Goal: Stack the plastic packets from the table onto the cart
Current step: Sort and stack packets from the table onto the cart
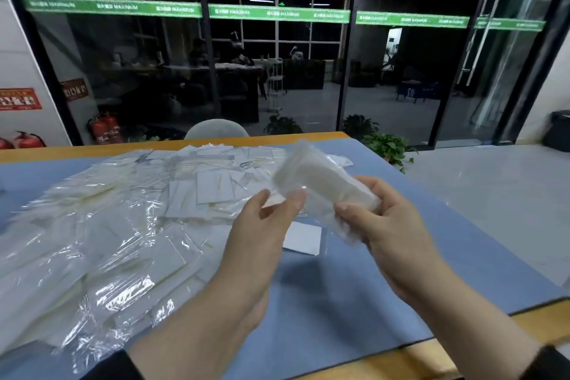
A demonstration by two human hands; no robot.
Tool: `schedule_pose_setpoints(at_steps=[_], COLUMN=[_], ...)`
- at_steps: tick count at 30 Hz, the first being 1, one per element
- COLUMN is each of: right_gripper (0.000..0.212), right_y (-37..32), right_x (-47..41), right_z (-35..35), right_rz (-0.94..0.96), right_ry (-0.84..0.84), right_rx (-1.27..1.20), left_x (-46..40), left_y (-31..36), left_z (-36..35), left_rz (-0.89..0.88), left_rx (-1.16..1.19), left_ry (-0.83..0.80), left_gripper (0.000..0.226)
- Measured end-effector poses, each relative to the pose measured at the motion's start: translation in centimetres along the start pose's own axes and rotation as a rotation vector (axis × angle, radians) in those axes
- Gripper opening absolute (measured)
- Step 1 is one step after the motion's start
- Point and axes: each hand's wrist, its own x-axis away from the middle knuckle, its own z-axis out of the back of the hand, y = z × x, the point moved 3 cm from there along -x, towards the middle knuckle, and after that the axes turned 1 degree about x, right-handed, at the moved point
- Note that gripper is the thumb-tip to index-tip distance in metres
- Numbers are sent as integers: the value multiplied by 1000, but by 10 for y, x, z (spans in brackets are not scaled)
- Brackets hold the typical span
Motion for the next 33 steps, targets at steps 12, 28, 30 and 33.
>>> schedule_pose_setpoints(at_steps=[12, 28, 30, 33], right_gripper=[25, 56, 53, 55], right_y=[-8, 81, 79, 79], right_x=[-94, -138, -140, -139], right_z=[-71, -119, -119, -121], right_rz=[81, -123, -127, -137], right_ry=[-109, -204, -149, -132], right_rx=[630, 1064, 985, 861], left_x=[-65, -92, -91, -90], left_y=[52, 12, 13, 15], left_z=[96, 127, 125, 124], left_rz=[-219, -28, -55, -80], left_rx=[262, 216, 188, 143], left_ry=[299, 309, 300, 294], left_gripper=[19, 58, 58, 50])
